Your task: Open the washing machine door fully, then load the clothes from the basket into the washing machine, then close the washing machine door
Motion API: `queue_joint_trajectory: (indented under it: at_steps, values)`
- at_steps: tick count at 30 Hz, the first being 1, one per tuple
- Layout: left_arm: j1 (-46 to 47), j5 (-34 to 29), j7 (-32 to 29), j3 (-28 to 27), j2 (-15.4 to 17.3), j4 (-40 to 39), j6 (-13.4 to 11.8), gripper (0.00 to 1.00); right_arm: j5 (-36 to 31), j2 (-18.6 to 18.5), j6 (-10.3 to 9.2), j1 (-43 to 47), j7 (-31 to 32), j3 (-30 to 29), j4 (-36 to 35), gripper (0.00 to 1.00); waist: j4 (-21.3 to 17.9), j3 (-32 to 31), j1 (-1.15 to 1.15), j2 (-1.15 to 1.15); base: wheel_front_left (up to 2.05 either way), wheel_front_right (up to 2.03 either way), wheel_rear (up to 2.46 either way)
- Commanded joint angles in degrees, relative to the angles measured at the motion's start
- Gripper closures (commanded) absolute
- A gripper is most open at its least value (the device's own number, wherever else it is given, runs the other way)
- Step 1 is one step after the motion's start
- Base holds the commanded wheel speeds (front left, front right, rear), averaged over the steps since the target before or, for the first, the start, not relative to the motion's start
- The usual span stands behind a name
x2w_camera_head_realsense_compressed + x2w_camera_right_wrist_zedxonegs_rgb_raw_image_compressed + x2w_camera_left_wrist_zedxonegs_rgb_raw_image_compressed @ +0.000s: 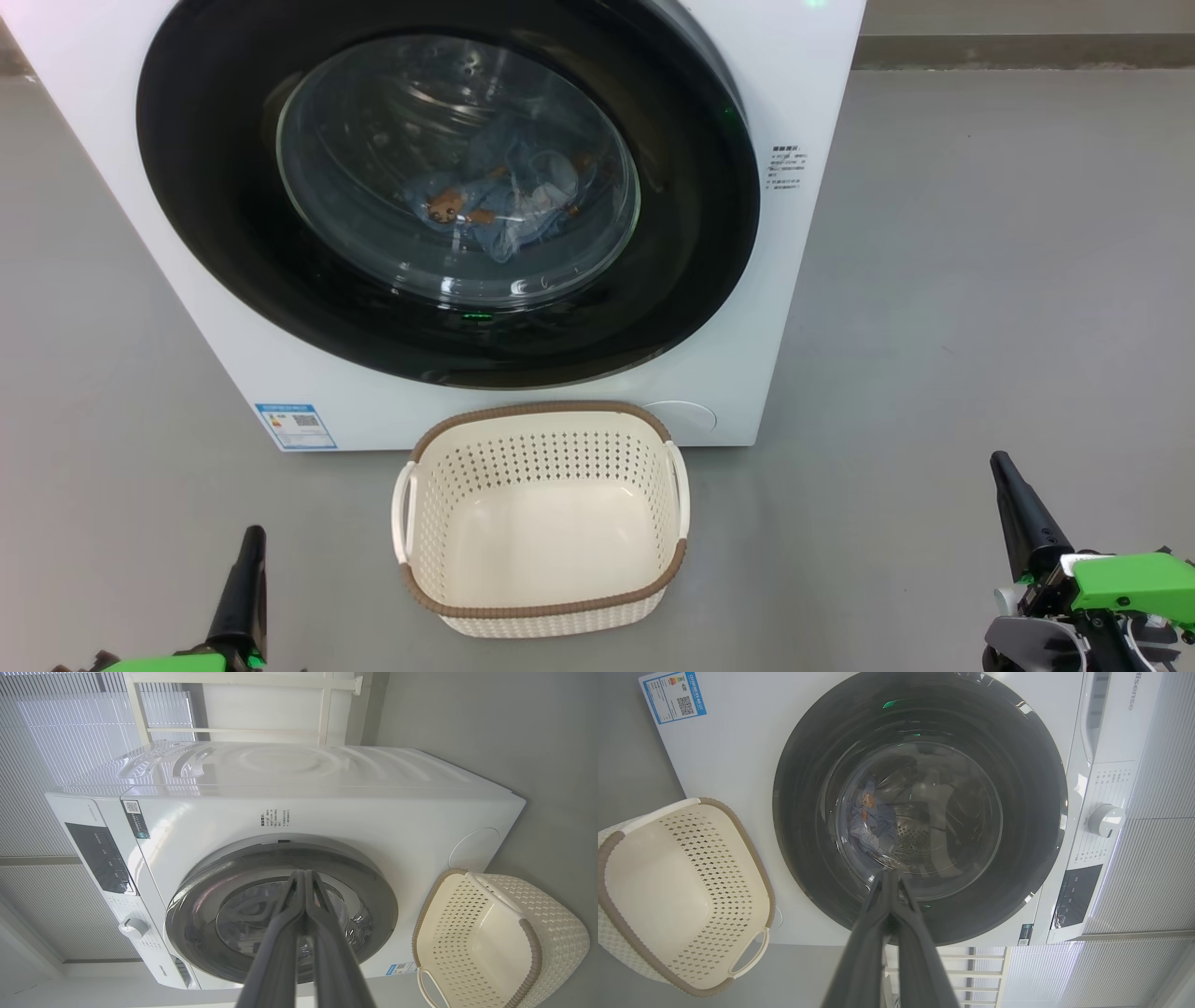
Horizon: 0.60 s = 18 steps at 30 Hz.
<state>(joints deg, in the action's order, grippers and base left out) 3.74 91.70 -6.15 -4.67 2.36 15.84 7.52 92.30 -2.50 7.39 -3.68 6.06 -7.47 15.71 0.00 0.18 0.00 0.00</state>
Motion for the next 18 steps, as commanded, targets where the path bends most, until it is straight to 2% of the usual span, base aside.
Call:
queue_joint_trajectory:
  at_steps: [1,18]
  values:
    - [2.4,0.5,-0.3,-1.9,0.5,-1.8,0.0,1.00,-0.1,-0.5,0.10,-2.5,0.3,1.0,-1.7,1.00,0.0,0.0,0.00,0.00,0.00,0.00,0.00]
    - [2.4,0.5,-0.3,-1.8,0.5,-1.8,0.0,1.00,-0.1,-0.5,0.10,-2.5,0.4,1.0,-1.7,1.00,0.0,0.0,0.00,0.00,0.00,0.00,0.00]
